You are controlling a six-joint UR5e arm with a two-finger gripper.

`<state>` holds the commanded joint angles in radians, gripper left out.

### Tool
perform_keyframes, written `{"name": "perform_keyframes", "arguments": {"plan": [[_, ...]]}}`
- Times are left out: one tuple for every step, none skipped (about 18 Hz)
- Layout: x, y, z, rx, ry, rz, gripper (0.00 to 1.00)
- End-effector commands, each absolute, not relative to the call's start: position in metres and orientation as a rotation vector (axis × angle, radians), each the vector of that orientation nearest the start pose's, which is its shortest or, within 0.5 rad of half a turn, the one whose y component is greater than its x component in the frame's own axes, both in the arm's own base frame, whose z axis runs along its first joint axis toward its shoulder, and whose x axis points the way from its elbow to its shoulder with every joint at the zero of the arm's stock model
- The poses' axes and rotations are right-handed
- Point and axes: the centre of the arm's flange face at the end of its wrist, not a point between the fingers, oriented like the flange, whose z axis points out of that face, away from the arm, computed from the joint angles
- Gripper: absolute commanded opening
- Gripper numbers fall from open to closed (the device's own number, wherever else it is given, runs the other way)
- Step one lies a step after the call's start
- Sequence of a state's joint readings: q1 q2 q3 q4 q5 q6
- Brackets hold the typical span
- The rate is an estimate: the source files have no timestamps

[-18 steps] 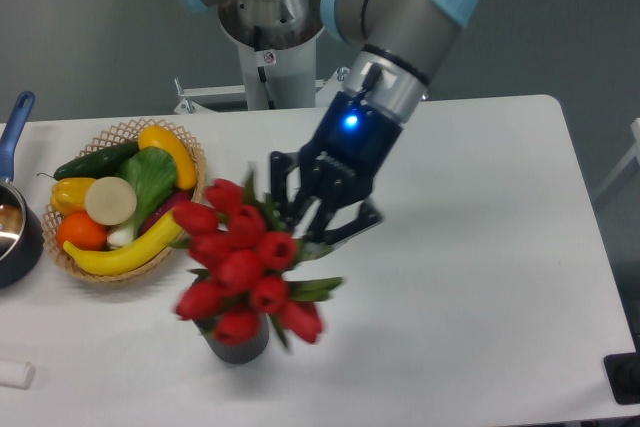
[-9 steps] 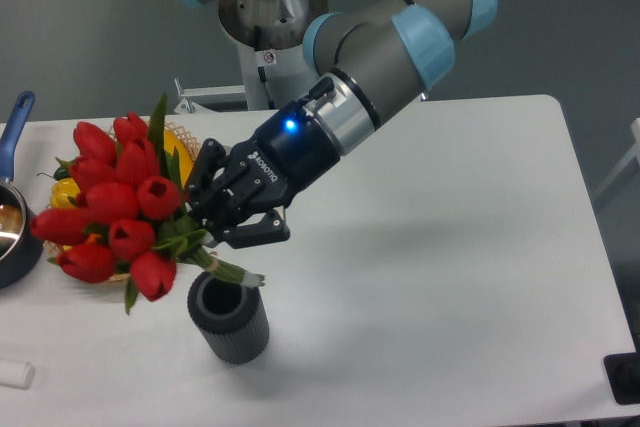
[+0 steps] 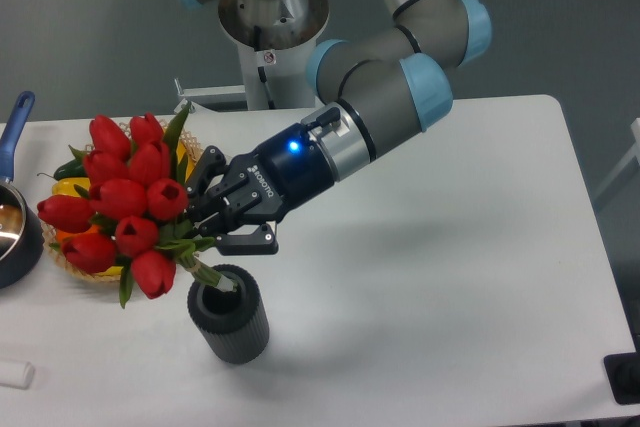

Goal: Insert the flowers into the vase
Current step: 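Tilt the gripper and lower the tulip stems into the vase opening, then push the tulip stems down into the vase and straighten the bunch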

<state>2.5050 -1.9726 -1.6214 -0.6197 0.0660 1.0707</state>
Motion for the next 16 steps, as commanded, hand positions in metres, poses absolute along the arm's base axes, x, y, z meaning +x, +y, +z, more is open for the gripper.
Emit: {"name": "perform_keyframes", "arguments": {"plan": [[-0.352, 0.550, 0.423, -1.575, 0.490, -0.465, 0.16], [-0.354, 0.551, 0.420, -1.576, 0.486, -0.469, 0.16], [-0.356, 0.552, 0.416, -1.578, 0.482, -0.474, 0.16], [-0.357, 0.553, 0.412, -1.580, 0.478, -0.479, 0.16], [-0.356, 0.552, 0.408, -1.582, 0.471, -0.487, 0.16], [-0.355, 0.552, 0.407, -1.578, 0.468, -0.494, 0.16], [-0.355, 0.552, 0.407, -1.570, 0.468, -0.500, 0.16], [-0.355, 0.553, 0.402, -1.569, 0.464, -0.509, 0.16], [-0.356, 0.554, 0.398, -1.571, 0.456, -0.518, 0.16], [-0.355, 0.553, 0.393, -1.574, 0.449, -0.527, 0.16], [-0.354, 0.552, 0.389, -1.575, 0.442, -0.535, 0.16], [-0.353, 0.551, 0.386, -1.573, 0.438, -0.542, 0.16], [-0.351, 0.552, 0.385, -1.572, 0.437, -0.546, 0.16], [-0.350, 0.552, 0.379, -1.576, 0.429, -0.557, 0.16], [-0.350, 0.551, 0.375, -1.579, 0.421, -0.563, 0.16], [-0.351, 0.550, 0.372, -1.581, 0.415, -0.567, 0.16]]}}
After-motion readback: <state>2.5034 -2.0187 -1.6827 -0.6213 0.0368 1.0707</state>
